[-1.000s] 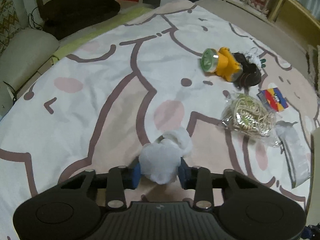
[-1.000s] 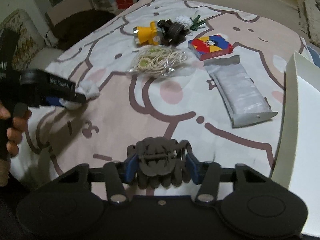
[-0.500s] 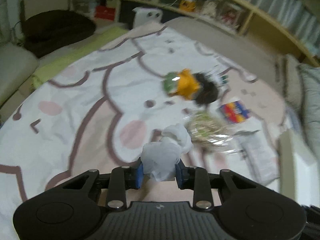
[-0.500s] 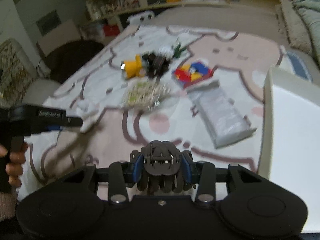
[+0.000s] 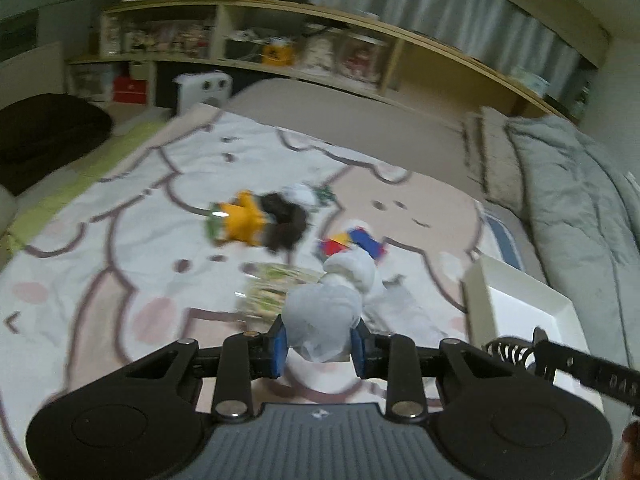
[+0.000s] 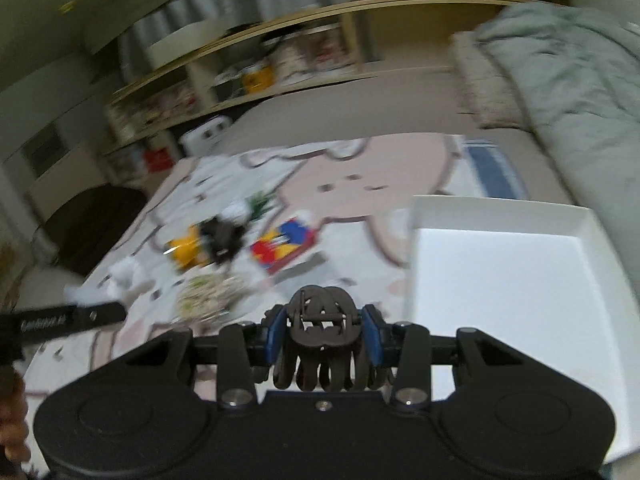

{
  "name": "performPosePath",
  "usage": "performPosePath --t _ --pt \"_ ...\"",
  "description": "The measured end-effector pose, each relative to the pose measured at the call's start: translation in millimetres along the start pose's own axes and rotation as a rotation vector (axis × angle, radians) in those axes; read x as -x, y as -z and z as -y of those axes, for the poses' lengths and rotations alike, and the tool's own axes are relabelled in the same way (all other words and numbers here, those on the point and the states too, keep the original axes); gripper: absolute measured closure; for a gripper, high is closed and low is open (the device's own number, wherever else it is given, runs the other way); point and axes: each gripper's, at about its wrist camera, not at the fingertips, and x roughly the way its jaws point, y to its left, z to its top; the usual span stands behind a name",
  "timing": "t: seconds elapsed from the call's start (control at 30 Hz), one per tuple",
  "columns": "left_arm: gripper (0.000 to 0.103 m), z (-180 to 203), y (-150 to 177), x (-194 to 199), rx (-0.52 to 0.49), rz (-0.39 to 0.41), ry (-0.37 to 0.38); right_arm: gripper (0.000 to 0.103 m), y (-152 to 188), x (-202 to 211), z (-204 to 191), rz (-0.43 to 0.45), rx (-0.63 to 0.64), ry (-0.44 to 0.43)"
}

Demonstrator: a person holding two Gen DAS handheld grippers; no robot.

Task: Organize objects
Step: 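Carry the cloth with the left tool while the right tool carries the clip to the tray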

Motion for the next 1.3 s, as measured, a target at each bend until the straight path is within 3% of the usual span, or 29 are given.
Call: performPosePath --t 0.47,0.73,0.93,1.1,1.3 --pt "0.07 125 34 -26 -0.124 -0.085 0.189 0.061 2 26 91 0.049 -0.156 0.19" --pt "0.07 176 45 -35 -0.187 -0.109 0.223 0.061 12 33 131 0.027 -0.163 0.278" --pt "0.07 196 57 -49 -0.194 -0.184 0.214 0.061 19 35 150 -0.007 -0.162 0.31" --pt "0.07 197 67 -63 -0.194 -0.293 0.225 0.061 25 29 145 -0.055 -0.104 0.297" --pt "0.068 195 78 -73 -0.25 -0.363 0.224 0.061 30 21 143 -0.109 -0.056 0.317"
